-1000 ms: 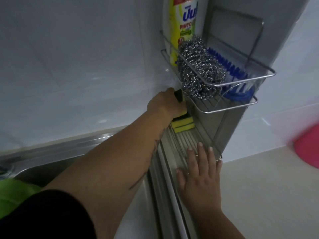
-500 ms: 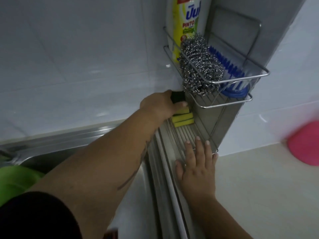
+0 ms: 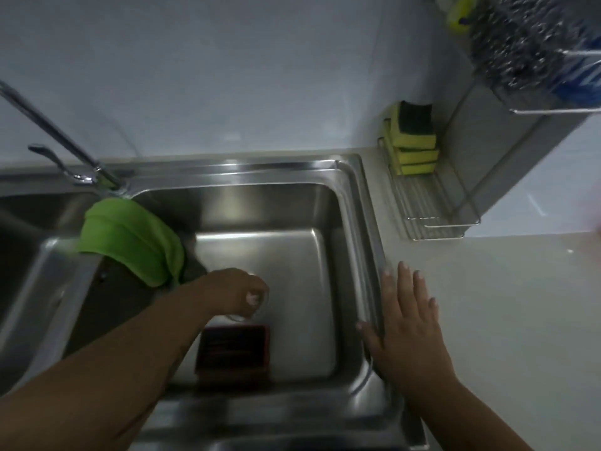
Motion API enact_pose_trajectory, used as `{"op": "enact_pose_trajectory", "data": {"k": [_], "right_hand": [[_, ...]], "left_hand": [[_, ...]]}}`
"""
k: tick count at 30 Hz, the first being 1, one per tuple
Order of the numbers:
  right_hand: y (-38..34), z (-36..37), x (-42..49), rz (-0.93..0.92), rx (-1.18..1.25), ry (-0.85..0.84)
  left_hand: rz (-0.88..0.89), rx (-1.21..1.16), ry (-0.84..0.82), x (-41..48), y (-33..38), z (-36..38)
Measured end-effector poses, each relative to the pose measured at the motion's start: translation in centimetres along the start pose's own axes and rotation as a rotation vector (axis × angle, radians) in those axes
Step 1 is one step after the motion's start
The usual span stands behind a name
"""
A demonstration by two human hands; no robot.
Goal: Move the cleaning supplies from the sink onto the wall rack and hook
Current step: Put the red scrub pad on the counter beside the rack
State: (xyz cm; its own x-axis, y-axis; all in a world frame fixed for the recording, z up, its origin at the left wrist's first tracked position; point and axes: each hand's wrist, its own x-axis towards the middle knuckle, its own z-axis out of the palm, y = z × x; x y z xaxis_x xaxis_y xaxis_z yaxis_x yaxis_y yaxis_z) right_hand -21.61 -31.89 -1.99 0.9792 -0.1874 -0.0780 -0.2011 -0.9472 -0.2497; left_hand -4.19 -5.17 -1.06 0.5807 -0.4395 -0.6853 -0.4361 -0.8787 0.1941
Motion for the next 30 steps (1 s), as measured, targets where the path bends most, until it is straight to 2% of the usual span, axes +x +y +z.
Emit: {"op": "enact_pose_trajectory", "data": {"k": [2, 5, 9, 13, 17, 20, 23, 26, 30], "right_hand": [[-0.1, 0.5, -0.5, 0.006, -0.027, -0.019], [-0.3, 0.4, -0.1, 0.023, -0.022, -0.038], [-0.6, 0.2, 0.0, 0.029, -0.022, -0.032], [-0.5, 0.2, 0.1, 0.037, -0.017, -0.033], [-0.3, -0.3, 0.3, 0.065, 0.096, -0.033], [1.1, -2.6, 1.2, 0.148, 0.243, -0.004], [4.2, -4.3, 1.9, 0.238, 0.174, 0.065], [7.1, -4.1, 1.8, 0.288, 0.084, 0.040], [8.4, -3.2, 1.6, 0.247, 0.042, 0.047]], "left_hand": [[-0.004, 0.101, -0.058, -0.3, -1.8, 3.2], [-0.009, 0.122, -0.168, -0.3, -3.6, 7.0], [-0.070, 0.148, -0.101, 0.5, -4.5, 10.2], [-0.029, 0.038, -0.135, 0.9, -3.9, 9.1], [-0.024, -0.313, -0.047, -0.1, -0.8, 3.8], [0.013, -0.782, 0.042, -1.5, 3.3, -1.7], [0.103, -1.122, 0.052, -2.8, 8.5, -7.4], [0.177, -1.281, 0.102, -2.7, 14.2, -11.8], [0.204, -1.404, 0.090, -0.4, 21.0, -15.3]]}}
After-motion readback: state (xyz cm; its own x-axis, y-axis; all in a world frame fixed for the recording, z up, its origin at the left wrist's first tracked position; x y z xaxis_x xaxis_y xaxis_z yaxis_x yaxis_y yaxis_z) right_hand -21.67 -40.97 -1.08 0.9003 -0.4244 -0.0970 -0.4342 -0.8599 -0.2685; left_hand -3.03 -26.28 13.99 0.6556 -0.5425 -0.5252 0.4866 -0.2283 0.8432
